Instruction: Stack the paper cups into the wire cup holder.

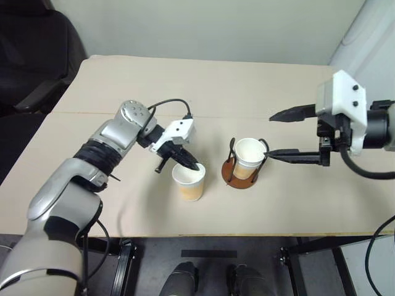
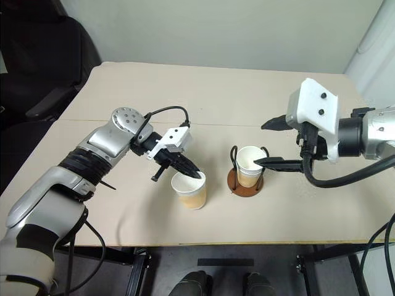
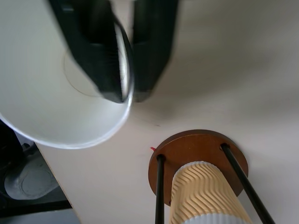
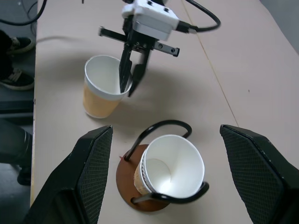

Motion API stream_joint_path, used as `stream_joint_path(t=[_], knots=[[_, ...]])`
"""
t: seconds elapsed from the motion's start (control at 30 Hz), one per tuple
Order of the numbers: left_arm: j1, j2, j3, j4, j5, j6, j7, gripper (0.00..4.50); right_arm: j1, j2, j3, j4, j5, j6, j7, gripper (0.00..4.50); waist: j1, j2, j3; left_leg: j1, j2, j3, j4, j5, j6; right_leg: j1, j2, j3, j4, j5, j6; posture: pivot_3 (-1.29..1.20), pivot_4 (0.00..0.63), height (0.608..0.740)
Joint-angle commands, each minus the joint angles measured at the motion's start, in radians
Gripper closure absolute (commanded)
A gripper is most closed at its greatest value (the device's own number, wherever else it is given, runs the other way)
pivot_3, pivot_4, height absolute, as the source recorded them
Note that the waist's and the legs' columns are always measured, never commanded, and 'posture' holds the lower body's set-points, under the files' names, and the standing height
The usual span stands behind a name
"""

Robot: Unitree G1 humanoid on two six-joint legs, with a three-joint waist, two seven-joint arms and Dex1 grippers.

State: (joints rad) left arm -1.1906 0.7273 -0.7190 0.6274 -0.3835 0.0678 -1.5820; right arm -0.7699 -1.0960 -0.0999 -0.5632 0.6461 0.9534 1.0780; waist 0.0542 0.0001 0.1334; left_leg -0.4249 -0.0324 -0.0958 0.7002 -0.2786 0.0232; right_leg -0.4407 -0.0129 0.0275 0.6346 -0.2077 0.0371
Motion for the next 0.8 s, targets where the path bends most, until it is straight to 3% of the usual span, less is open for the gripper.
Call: stream_joint_path(t=[0.03,0.47,0.8], knots=[[-0.052,0.017,0.020,-0.026,-0.034,0.014,-0.032,4.47,0.037,-0.024,-0.081,0.027,0.007,-0.047,0.004,0.77,0.001,0.000,0.000,0.000,0.000,0.000,0.000,0.000,0.000,0.000,0.000,0.000,0.000,0.000,0.000,0.00,0.150,0.740],[-0.188,0.079,0.011,-0.090,-0.168,0.065,-0.032,4.47,0.187,-0.069,-0.155,0.092,0.007,-0.211,0.073,0.77,0.002,0.000,0.000,0.000,0.000,0.001,0.000,0.000,0.000,0.000,0.000,0.000,0.000,0.000,0.001,0.00,0.150,0.740],[-0.367,0.019,0.062,-0.004,-0.285,0.129,-0.032,4.47,0.228,-0.077,-0.178,0.108,0.022,-0.258,0.105,0.77,0.003,0.000,0.000,-0.001,0.000,0.002,0.000,0.000,0.000,0.000,-0.001,0.000,-0.001,0.000,0.001,0.00,0.150,0.740]])
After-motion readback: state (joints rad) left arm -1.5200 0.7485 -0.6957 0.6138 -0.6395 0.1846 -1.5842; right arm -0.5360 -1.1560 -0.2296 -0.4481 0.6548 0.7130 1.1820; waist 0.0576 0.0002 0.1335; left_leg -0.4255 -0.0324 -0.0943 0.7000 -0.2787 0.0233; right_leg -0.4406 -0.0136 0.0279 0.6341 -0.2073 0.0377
